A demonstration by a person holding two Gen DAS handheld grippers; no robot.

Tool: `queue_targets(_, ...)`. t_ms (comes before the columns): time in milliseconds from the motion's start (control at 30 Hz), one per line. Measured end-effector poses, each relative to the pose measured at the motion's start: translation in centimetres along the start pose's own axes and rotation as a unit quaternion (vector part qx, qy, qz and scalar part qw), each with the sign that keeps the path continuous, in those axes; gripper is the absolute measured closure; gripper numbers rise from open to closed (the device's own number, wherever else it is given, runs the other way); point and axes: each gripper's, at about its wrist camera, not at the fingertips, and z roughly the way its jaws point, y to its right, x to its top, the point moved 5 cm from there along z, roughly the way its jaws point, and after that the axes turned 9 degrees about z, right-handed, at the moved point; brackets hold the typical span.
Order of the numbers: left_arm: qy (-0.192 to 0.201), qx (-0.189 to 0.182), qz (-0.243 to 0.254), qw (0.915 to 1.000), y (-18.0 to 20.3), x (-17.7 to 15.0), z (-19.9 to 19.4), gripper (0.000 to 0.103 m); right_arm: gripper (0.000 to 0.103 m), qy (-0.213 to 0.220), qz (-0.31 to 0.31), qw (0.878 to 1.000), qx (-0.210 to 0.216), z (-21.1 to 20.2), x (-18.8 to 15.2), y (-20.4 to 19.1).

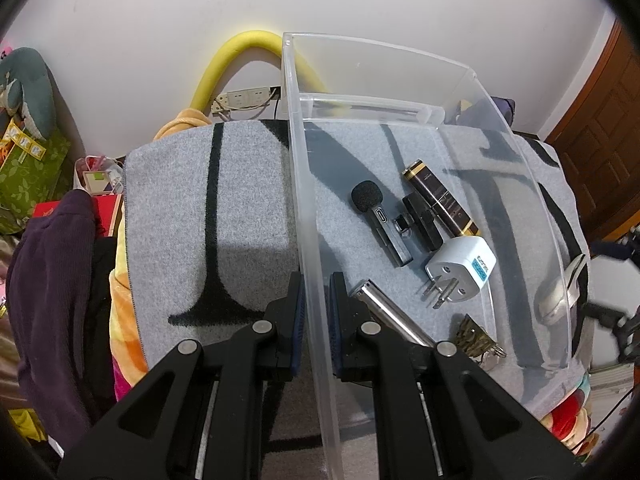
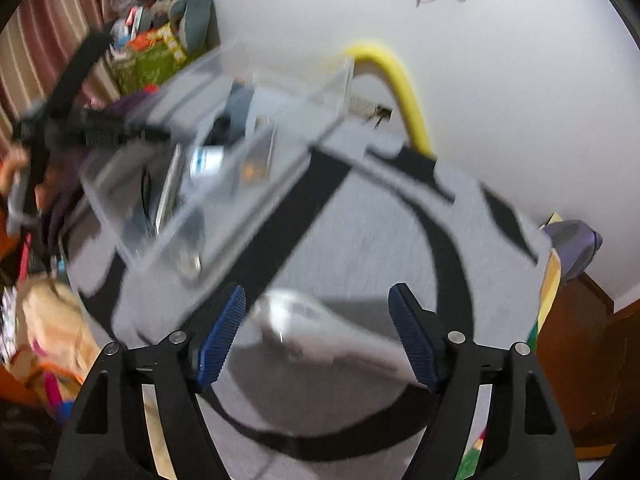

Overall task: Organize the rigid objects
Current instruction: 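Grasp the white handheld device with the right gripper and lift it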

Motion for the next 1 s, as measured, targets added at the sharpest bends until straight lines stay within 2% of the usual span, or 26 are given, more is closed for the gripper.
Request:
queue_targets(133, -0.002, 0.003, 0.000, 1.0000, 0.2, 0.0, 0.0, 0.093, 0.030, -0.038, -0.020, 0.999, 0.005, 2.4, -1.5, -0.1)
queue_targets(167, -0.002, 0.003, 0.000, 1.0000, 0.2, 0.0, 0.0, 0.093, 0.023, -0.040, -0.026, 0.999, -0.003, 2.9, -1.7, -0.2)
queue_targets(200, -0.002, 0.002, -0.001, 1.0000, 0.2, 0.0, 0.0, 0.093, 0.021, -0.040, -0.031, 0.999, -0.012, 3.3, -1.8, -0.3)
queue_targets(400, -0.003, 0.002, -0.001, 1.0000, 0.1, 0.0, 0.0, 0.093, 0.021, -0.065, -0.042, 0.997, -0.018, 5.9, -1.2, -0.6)
queue_targets(500, -0.003, 0.000, -0.002, 1.0000, 0.0, 0.0, 0.0, 0.093, 0.027, -0.069, -0.041, 0.997, -0.014, 6.2, -1.2, -0.8)
queue_targets(533, -0.003, 0.000, -0.002, 1.0000, 0.0, -0.1, 0.0, 0.093, 0.032, -0.066, -0.041, 0.997, -0.017, 6.0, -1.1, -0.8)
queue_targets(667, -0.003, 0.001, -0.001, 1.0000, -0.1, -0.1, 0.0, 0.093, 0.043, -0.051, -0.041, 0.997, -0.050, 5.5, -0.8, -0.7)
queue_targets(733, -0.003, 0.001, -0.002, 1.0000, -0.1, -0.2, 0.0, 0.093, 0.045, -0.043, -0.025, 0.997, -0.062, 5.3, -0.4, 0.0)
queue_targets(867, -0.003, 0.000, -0.002, 1.0000, 0.0, -0.2, 0.0, 0.093, 0.046, -0.038, 0.058, 0.996, -0.056, 5.3, 0.6, 2.9)
queue_targets(933, -0.003, 0.001, -0.002, 1.0000, 0.0, -0.2, 0.0, 0.093, 0.045, -0.047, 0.099, 0.994, -0.024, 5.3, 0.7, 4.3)
queue_targets(1000, -0.004, 0.001, -0.001, 1.0000, 0.0, -0.2, 0.0, 0.093, 0.043, -0.050, 0.113, 0.992, 0.012, 4.7, 0.5, 5.0)
